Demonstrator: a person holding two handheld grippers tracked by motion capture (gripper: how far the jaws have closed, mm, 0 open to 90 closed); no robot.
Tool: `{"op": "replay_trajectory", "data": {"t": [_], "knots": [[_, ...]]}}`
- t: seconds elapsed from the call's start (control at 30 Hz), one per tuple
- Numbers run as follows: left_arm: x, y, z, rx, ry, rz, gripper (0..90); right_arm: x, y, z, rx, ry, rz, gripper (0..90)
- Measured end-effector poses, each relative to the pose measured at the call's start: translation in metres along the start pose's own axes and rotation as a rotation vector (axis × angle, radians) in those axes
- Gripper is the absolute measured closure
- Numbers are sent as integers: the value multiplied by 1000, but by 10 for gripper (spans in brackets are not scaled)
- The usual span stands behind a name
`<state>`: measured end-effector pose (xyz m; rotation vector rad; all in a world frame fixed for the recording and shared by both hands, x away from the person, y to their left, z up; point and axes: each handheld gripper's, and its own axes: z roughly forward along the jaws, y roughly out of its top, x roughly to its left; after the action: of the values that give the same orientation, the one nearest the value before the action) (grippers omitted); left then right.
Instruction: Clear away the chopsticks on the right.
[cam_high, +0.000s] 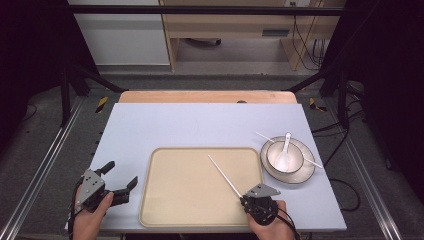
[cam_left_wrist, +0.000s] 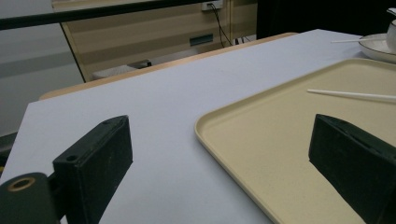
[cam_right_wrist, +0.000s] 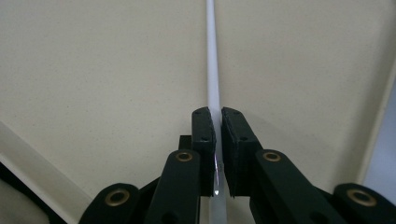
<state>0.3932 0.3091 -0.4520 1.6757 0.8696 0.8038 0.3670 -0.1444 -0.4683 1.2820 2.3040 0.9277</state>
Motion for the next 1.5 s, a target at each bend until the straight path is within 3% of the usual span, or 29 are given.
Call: {"op": "replay_trajectory", "data": {"t": [0.23,0.37,0.43,0.47,0.5,0.53,0.6,0.67,0.77,0.87,0.93,1.07,1.1,1.13,1.23,1.27,1.5], "knots": [[-1,0,2,3,-4,3,59,0,-1,0,-12,5,14,784],[-3,0,4,13,-11,14,59,-3,2,-8,-76,-9,-5,686],[-3,0,3,14,-11,15,59,-3,3,-10,-88,-7,8,665],[-3,-1,3,13,-10,12,59,-5,7,-18,-136,-14,-7,627],[-3,-1,3,13,-10,12,59,-5,7,-18,-136,-14,-7,627],[-2,-1,3,6,-21,12,58,-9,13,-27,-175,-19,-33,571],[-2,0,4,2,-35,15,56,-18,21,-39,-220,-3,-36,529],[-2,0,4,3,-33,13,56,-31,28,-55,-252,-25,-51,490],[-4,0,5,7,-33,19,56,-58,38,-78,-272,-93,-107,393],[-6,0,6,13,-42,29,56,-93,45,-102,-288,-199,-145,298],[-7,0,7,10,-52,36,54,-122,47,-114,-261,-232,-161,177],[-6,0,7,15,-47,39,54,-179,42,-128,-205,-282,-126,336],[-6,0,7,15,-47,39,54,-179,42,-128,-205,-282,-126,336],[-6,0,7,15,-46,39,54,-200,36,-122,-155,-276,-112,443],[-8,0,7,18,-60,36,54,-223,26,-104,-115,-209,-91,512],[-9,-1,8,25,-62,42,54,-228,23,-97,-122,-180,-91,528],[-9,-2,9,33,-59,44,54,-244,14,-56,-31,-113,-83,584]]}}
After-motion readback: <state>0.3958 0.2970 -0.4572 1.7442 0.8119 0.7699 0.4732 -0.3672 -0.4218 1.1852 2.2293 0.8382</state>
